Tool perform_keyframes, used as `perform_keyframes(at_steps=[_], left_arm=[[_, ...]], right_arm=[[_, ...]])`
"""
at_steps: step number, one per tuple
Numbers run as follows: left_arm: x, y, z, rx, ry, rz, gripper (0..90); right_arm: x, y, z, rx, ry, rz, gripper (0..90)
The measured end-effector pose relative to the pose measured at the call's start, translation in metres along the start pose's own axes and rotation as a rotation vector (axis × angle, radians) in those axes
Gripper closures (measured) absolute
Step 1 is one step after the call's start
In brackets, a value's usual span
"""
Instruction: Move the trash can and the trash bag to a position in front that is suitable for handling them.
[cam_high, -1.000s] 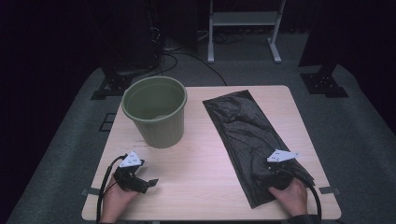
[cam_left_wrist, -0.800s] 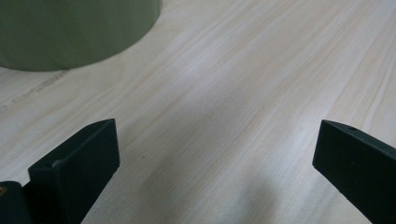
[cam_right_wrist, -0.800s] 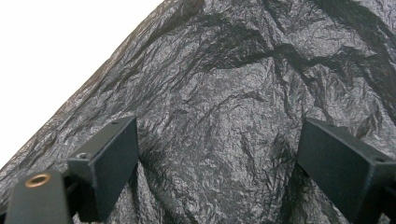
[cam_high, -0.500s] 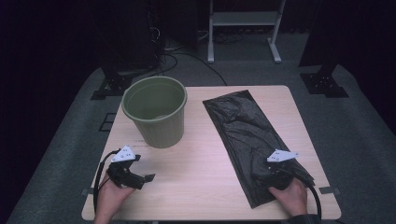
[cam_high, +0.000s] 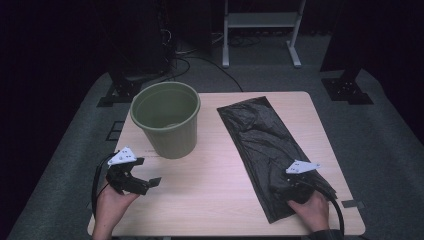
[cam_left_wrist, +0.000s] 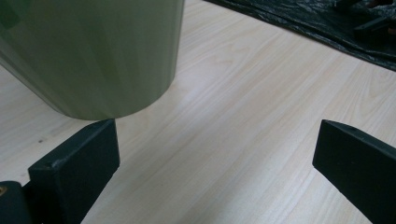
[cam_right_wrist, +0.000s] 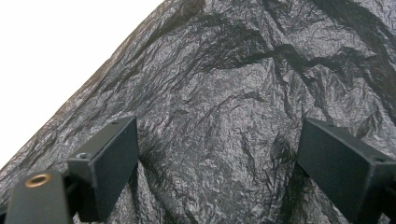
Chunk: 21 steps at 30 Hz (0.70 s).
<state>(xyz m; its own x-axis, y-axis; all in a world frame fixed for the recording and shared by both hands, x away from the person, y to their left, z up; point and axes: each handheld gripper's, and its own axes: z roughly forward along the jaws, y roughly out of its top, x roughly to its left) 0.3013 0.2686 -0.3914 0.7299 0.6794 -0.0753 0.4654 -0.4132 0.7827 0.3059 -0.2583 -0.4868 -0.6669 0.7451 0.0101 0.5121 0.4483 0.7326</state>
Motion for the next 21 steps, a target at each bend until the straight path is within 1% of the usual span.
perform_keyframes(at_steps=[4,5,9,11,13,14,15,18,19,20,21], left_arm=[[0.004,0.011,-0.008,-0.010,0.003,-0.009,0.0],[0.004,0.011,-0.008,-0.010,0.003,-0.009,0.0],[0.007,0.020,-0.015,-0.021,0.001,-0.005,0.0],[0.008,0.024,-0.018,-0.020,0.007,-0.004,0.0],[0.009,0.029,-0.022,-0.022,0.015,0.006,0.0],[0.010,0.034,-0.026,-0.021,0.021,0.013,0.0],[0.010,0.034,-0.026,-0.021,0.021,0.013,0.0],[0.013,0.042,-0.030,-0.024,0.024,0.012,0.0],[0.016,0.047,-0.032,-0.024,0.029,0.011,0.0],[0.016,0.047,-0.032,-0.024,0.029,0.011,0.0],[0.019,0.052,-0.034,-0.031,0.035,0.007,0.0]], right_arm=[[0.000,0.000,0.000,0.000,0.000,0.000,11.3],[0.000,0.000,0.000,0.000,0.000,0.001,11.2],[0.000,0.000,0.000,0.000,0.000,0.001,11.3],[0.000,0.000,0.000,0.001,0.000,0.001,11.2],[0.000,0.000,0.000,0.000,0.000,0.000,11.3],[0.000,0.000,0.000,0.000,0.000,0.000,11.3],[0.000,0.000,0.000,0.000,0.000,0.000,11.3],[0.000,0.000,0.000,0.000,0.000,0.001,11.3],[0.000,0.000,0.000,0.000,0.000,0.001,11.3],[0.000,0.000,0.000,0.000,0.000,0.001,11.3],[0.000,0.000,0.000,0.000,0.000,0.001,11.2]])
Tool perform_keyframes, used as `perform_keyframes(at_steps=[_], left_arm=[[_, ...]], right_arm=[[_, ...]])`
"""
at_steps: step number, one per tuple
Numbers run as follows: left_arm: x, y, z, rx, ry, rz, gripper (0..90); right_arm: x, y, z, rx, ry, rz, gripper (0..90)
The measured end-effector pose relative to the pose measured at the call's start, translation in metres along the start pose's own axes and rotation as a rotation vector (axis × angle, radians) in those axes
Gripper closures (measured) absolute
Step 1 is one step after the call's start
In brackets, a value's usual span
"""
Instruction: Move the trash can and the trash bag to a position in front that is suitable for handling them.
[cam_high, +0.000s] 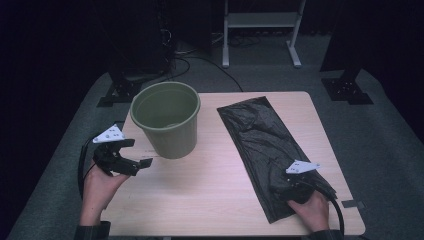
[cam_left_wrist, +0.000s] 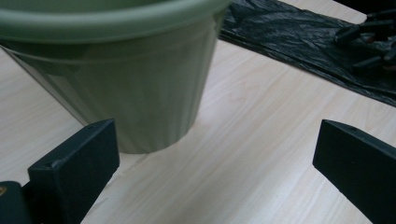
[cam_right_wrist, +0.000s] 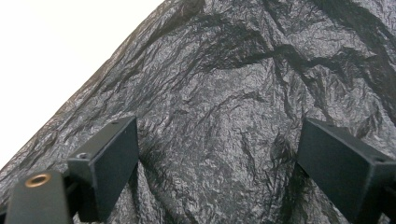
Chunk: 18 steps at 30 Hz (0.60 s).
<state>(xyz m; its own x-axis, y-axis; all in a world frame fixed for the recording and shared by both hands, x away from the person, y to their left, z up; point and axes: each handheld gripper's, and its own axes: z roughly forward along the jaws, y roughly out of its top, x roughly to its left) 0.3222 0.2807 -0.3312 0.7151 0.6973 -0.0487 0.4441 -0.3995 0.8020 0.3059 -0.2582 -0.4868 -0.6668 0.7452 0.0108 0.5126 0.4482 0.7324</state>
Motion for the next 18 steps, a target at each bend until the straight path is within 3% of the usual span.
perform_keyframes(at_steps=[18], left_arm=[[0.029,0.046,-0.009,-0.032,0.013,0.001,0.0]], right_arm=[[0.000,0.000,0.000,0.000,0.001,-0.001,11.3]])
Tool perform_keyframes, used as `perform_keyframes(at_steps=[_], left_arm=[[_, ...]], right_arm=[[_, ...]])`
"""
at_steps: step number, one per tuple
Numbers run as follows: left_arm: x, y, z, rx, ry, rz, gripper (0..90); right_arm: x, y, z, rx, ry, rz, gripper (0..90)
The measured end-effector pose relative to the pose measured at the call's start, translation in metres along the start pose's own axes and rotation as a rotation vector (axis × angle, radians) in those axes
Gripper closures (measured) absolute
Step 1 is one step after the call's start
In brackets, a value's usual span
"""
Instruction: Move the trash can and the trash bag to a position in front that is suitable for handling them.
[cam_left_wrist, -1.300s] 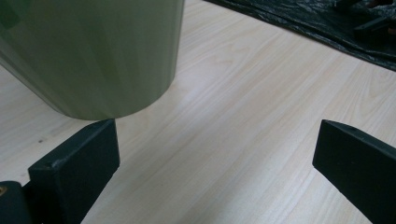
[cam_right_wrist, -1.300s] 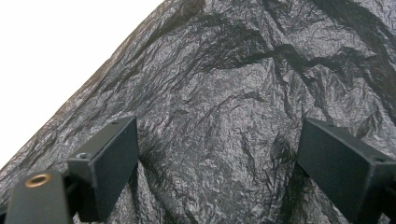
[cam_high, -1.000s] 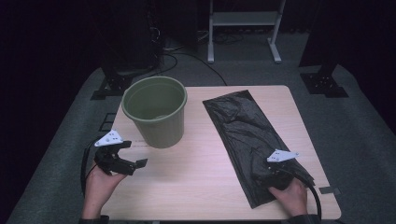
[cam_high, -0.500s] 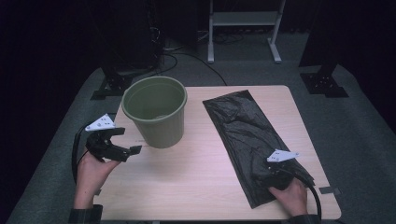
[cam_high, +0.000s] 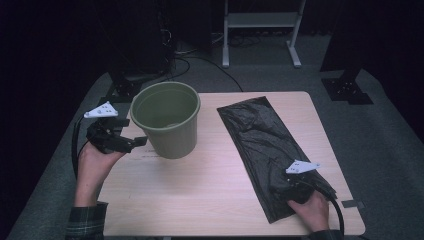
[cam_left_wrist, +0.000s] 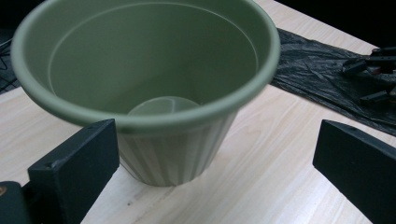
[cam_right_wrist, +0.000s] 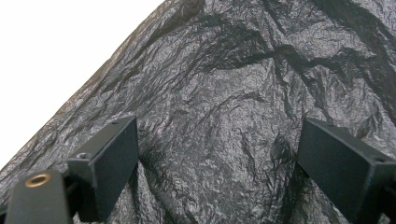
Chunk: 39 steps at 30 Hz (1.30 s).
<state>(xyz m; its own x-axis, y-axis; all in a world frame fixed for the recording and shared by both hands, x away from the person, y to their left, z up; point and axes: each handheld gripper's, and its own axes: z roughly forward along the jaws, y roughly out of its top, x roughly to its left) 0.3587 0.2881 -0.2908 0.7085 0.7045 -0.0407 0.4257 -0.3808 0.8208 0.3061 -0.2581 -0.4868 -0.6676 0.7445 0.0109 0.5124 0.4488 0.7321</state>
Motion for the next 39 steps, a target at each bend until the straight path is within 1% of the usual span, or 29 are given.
perform_keyframes(at_steps=[4,6,7,11,12,13,15,19,20,21,22,23,24,25,26,27,29,32,36,37,39], left_arm=[[0.007,0.008,0.003,0.000,0.010,0.006,0.0],[0.014,0.014,0.006,0.008,0.019,0.006,0.0],[0.014,0.014,0.006,0.008,0.019,0.006,0.0],[0.025,0.021,0.011,0.012,0.037,0.006,0.0],[0.031,0.023,0.013,0.014,0.041,0.005,0.0],[0.031,0.023,0.013,0.014,0.041,0.005,0.0],[0.036,0.026,0.016,0.019,0.052,0.002,0.0],[0.048,0.028,0.022,0.022,0.054,-0.007,0.0],[0.054,0.028,0.027,0.029,0.054,-0.018,0.0],[0.054,0.028,0.027,0.029,0.054,-0.018,0.0],[0.059,0.026,0.032,0.046,0.055,-0.025,0.0],[0.059,0.026,0.032,0.046,0.055,-0.025,0.0],[0.060,0.025,0.035,0.053,0.055,-0.028,0.0],[0.062,0.023,0.041,0.062,0.053,-0.020,0.0],[0.062,0.023,0.041,0.062,0.053,-0.020,0.0],[0.063,0.022,0.043,0.071,0.067,-0.015,0.0],[0.066,0.019,0.047,0.086,0.079,-0.015,0.0],[0.070,0.017,0.049,0.088,0.065,-0.034,0.0],[0.070,0.019,0.050,0.103,0.072,-0.023,0.0],[0.069,0.019,0.050,0.097,0.072,-0.019,0.0],[0.070,0.015,0.052,0.064,0.050,-0.034,0.0]], right_arm=[[0.000,0.000,0.000,0.000,0.000,-0.001,11.3],[0.000,0.000,0.000,0.000,0.000,-0.001,11.3],[0.000,0.000,0.000,0.000,0.000,-0.001,11.3],[0.000,0.000,0.000,0.000,0.000,0.000,11.3],[0.000,0.000,0.000,-0.001,-0.001,0.000,11.3],[0.000,0.000,0.000,-0.001,-0.001,0.000,11.3],[0.000,0.000,0.000,-0.001,0.000,0.000,11.3],[0.000,0.000,0.000,-0.001,0.001,0.000,11.3],[0.000,0.000,0.000,-0.001,0.001,-0.001,11.3],[0.000,0.000,0.000,-0.001,0.001,-0.001,11.3],[0.000,0.000,0.000,-0.001,0.001,-0.001,11.3],[0.000,0.000,0.000,-0.001,0.001,-0.001,11.3],[0.000,0.000,0.000,0.000,0.001,-0.001,11.3],[0.000,0.000,0.000,-0.001,0.000,-0.001,11.3],[0.000,0.000,0.000,-0.001,0.000,-0.001,11.3],[0.000,0.000,0.000,-0.001,0.000,-0.001,11.3],[0.000,0.000,0.000,-0.001,0.001,-0.002,11.3],[0.000,0.000,0.000,0.000,0.001,-0.002,11.3],[0.000,0.000,0.000,0.000,0.002,-0.002,11.3],[0.000,0.000,0.000,0.000,0.002,-0.002,11.3],[0.000,0.000,0.000,0.000,0.002,-0.002,11.3]])
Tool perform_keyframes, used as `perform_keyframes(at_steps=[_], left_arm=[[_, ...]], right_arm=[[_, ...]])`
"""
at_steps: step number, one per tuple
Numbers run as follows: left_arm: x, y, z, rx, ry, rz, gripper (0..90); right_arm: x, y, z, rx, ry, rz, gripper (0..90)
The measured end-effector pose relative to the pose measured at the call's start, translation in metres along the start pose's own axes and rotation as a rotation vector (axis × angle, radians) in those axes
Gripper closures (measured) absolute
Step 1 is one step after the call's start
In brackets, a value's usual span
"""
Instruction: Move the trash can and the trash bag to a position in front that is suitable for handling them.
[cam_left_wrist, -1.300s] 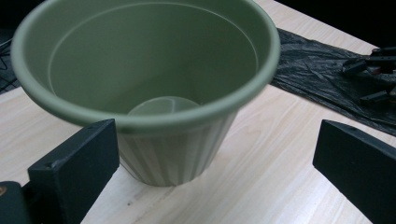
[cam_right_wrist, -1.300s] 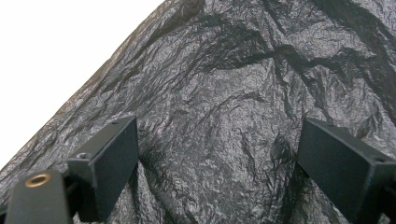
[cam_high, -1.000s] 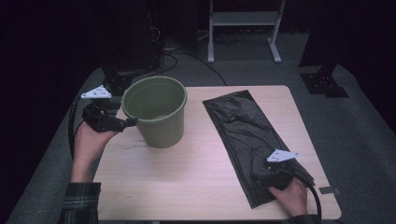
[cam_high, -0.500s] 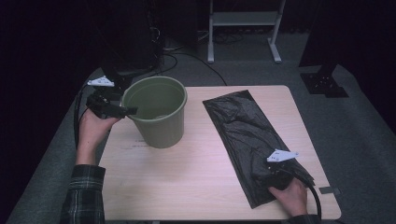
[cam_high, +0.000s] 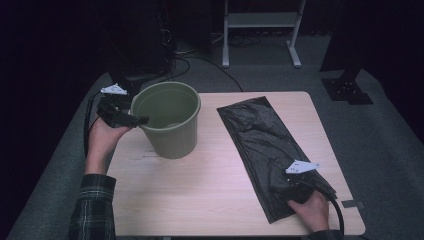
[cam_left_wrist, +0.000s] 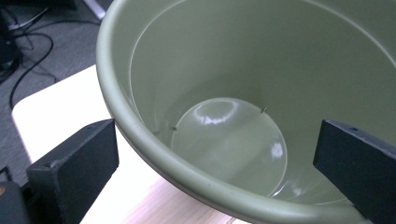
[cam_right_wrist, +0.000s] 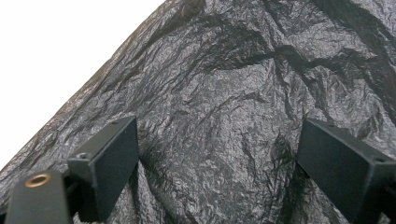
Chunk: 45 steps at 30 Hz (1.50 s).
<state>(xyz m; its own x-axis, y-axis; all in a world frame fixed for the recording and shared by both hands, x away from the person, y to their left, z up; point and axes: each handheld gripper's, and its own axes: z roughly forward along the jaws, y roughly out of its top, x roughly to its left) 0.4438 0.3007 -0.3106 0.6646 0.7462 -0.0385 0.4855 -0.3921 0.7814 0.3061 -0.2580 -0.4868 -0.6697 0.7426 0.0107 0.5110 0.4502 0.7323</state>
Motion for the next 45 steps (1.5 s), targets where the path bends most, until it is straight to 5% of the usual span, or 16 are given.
perform_keyframes(at_steps=[17,45], left_arm=[[-0.021,0.001,0.002,0.021,-0.026,0.032,0.0],[-0.097,-0.012,-0.009,0.021,-0.027,0.063,0.0]], right_arm=[[0.000,0.000,0.000,0.000,0.000,-0.002,11.3],[0.000,0.000,0.000,0.000,0.004,-0.004,11.3]])
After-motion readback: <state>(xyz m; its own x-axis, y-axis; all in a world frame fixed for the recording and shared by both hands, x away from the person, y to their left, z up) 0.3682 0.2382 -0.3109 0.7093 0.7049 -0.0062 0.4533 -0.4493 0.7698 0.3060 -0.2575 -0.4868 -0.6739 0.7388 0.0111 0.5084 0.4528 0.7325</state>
